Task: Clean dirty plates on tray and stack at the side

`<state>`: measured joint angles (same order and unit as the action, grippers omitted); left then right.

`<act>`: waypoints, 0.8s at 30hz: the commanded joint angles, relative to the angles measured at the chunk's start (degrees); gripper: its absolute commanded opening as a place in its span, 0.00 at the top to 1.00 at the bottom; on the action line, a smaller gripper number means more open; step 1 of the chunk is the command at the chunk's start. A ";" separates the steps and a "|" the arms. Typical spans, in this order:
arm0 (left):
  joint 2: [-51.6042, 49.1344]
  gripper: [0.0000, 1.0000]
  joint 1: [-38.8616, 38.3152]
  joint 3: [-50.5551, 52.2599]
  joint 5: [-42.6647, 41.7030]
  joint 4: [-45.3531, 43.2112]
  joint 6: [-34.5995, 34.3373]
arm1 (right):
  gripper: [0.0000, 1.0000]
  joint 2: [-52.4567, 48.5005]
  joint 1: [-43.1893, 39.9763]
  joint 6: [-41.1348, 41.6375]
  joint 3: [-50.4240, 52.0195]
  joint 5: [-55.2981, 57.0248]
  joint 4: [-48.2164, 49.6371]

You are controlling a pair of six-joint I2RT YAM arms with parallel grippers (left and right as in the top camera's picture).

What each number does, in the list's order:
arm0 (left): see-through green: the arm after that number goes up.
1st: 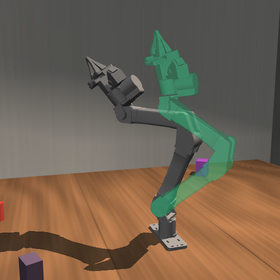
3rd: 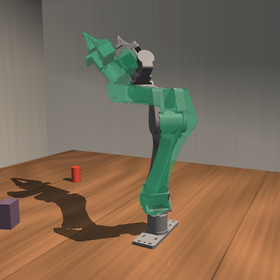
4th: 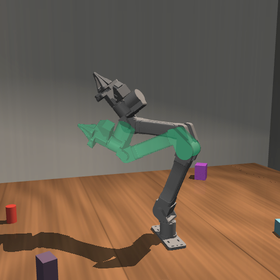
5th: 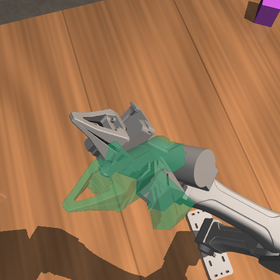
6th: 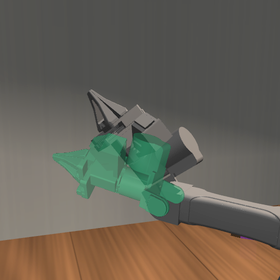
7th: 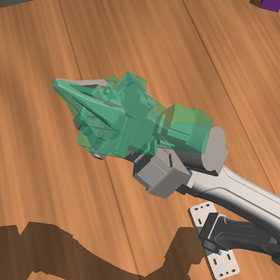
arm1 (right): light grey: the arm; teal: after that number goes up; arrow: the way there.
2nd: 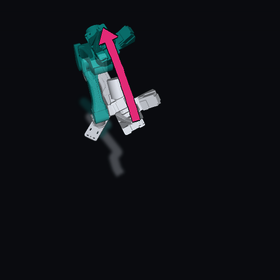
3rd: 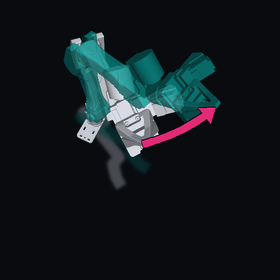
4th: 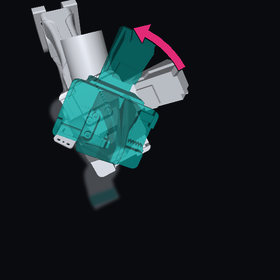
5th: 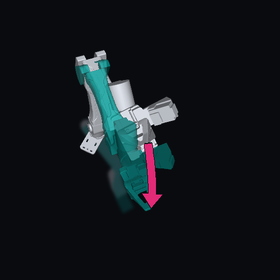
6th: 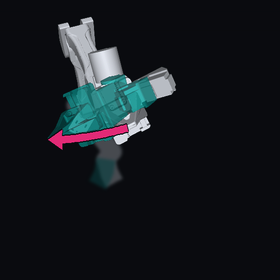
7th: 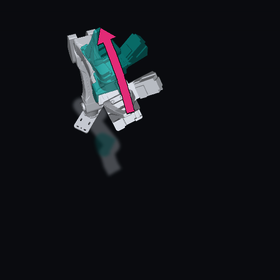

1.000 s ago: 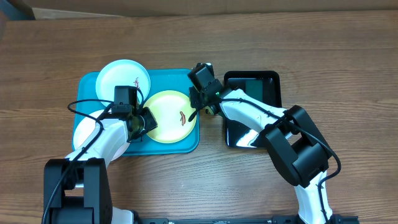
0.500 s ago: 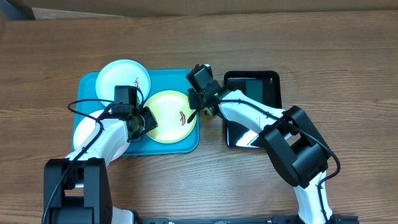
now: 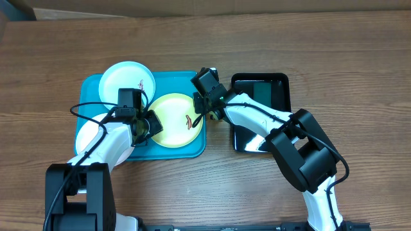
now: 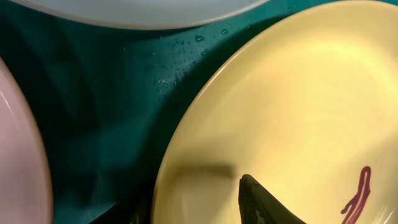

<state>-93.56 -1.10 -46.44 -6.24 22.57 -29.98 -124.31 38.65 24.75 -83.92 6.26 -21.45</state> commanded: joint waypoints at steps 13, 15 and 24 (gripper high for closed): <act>-1.27 0.57 -0.11 0.13 -2.14 -0.79 0.24 | 0.96 -1.49 -2.43 -7.23 -3.61 6.86 -10.88; -1.27 0.57 -0.11 0.13 -3.08 -1.03 0.24 | 0.96 -1.49 -2.40 -7.23 -3.61 8.57 -11.67; -1.27 0.56 -0.11 0.13 -3.32 -1.64 0.42 | 0.96 -1.49 -2.47 -6.14 -3.61 10.25 -14.73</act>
<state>-93.84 -1.10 -46.44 -8.91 21.15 -29.98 -124.29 37.21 18.87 -88.84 12.29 -33.93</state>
